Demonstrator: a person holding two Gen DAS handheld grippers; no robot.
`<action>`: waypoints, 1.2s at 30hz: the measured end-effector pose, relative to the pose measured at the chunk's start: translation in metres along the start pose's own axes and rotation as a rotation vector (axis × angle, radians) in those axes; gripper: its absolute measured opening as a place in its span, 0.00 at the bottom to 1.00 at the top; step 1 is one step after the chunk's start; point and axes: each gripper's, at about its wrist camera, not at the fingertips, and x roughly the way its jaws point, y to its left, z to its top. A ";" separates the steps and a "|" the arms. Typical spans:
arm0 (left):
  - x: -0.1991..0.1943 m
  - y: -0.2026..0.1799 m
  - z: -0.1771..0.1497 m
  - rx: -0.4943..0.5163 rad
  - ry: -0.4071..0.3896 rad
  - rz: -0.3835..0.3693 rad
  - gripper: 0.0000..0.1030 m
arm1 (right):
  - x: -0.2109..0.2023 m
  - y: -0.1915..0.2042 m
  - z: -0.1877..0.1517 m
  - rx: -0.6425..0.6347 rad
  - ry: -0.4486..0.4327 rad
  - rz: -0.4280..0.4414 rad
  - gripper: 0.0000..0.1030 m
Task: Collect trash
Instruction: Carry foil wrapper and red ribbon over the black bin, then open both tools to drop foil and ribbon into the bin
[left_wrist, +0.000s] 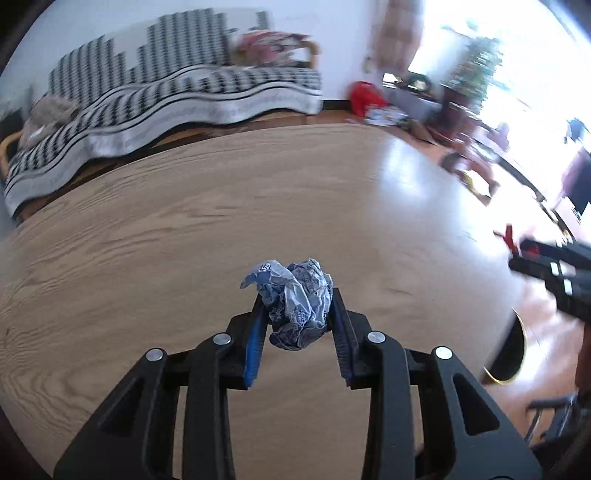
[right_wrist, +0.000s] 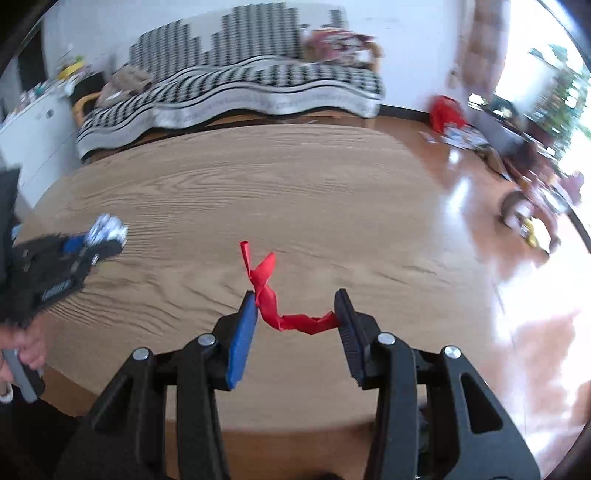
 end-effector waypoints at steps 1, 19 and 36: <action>-0.001 -0.015 -0.001 0.015 -0.002 -0.017 0.31 | -0.009 -0.019 -0.007 0.031 -0.006 -0.019 0.42; 0.045 -0.319 -0.017 0.247 0.126 -0.395 0.31 | -0.052 -0.268 -0.133 0.571 0.170 -0.240 0.43; 0.079 -0.374 -0.045 0.302 0.216 -0.430 0.31 | -0.044 -0.293 -0.148 0.630 0.198 -0.242 0.44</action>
